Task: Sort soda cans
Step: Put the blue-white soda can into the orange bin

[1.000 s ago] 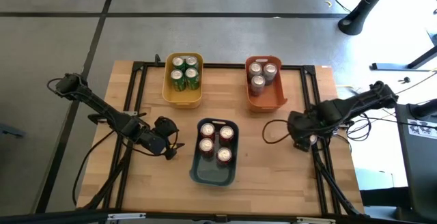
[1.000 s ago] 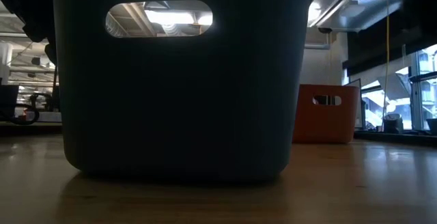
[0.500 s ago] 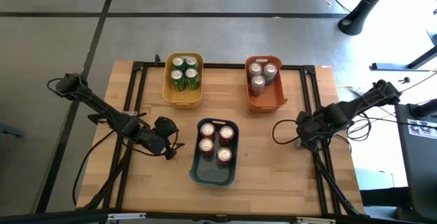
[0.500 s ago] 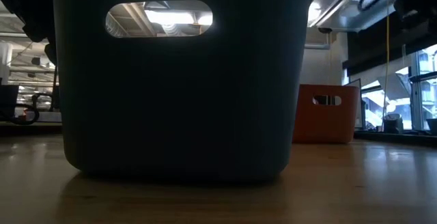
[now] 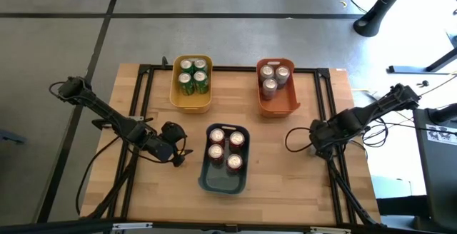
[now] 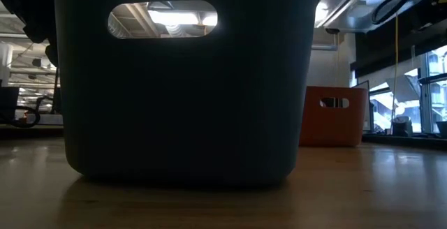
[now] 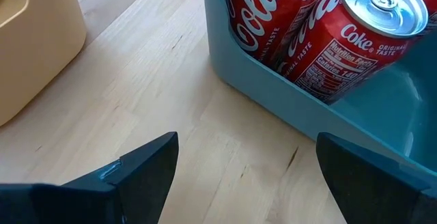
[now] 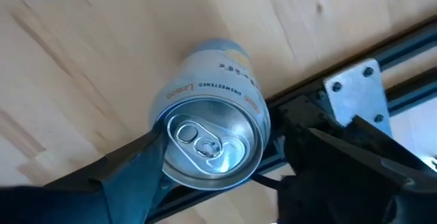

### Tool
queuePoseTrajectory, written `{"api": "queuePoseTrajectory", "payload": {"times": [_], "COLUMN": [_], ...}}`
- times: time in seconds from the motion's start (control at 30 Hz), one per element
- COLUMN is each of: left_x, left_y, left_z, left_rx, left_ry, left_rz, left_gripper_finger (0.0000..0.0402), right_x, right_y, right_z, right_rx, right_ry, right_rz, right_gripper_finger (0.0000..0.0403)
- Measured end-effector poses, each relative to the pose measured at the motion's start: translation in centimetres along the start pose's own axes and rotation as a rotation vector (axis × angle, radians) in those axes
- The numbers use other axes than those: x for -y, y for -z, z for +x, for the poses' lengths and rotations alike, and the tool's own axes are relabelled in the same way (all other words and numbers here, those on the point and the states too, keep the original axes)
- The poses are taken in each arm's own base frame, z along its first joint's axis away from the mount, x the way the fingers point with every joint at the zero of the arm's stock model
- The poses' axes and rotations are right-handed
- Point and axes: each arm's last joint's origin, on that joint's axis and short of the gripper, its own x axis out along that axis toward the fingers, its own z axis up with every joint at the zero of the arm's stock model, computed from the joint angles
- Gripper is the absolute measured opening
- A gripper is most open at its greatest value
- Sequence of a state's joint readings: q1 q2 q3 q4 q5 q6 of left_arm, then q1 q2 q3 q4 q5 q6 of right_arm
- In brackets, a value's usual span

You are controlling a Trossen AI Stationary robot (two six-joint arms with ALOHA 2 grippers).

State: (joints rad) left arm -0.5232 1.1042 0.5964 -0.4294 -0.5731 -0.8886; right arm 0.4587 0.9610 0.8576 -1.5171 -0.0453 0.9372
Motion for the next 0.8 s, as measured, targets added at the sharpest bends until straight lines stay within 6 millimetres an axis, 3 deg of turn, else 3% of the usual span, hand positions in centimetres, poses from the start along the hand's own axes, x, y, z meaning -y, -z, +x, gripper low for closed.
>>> {"api": "queuePoseTrajectory", "payload": {"times": [0.5, 0.8], "left_x": [0.0, 0.0], "left_y": [0.0, 0.0], "left_z": [0.0, 0.0], "left_rx": [0.0, 0.0], "left_ry": [0.0, 0.0], "left_rz": [0.005, 0.005], "left_gripper_finger": [0.0335, 0.0335], "right_x": [1.2, 0.8], "right_y": [1.0, 0.6], "right_z": [-0.6, -0.8], "right_rx": [0.029, 0.112], "right_ry": [-0.085, -0.129], "right_rz": [0.073, 0.108], "right_gripper_finger": [0.0347, 0.0347]}}
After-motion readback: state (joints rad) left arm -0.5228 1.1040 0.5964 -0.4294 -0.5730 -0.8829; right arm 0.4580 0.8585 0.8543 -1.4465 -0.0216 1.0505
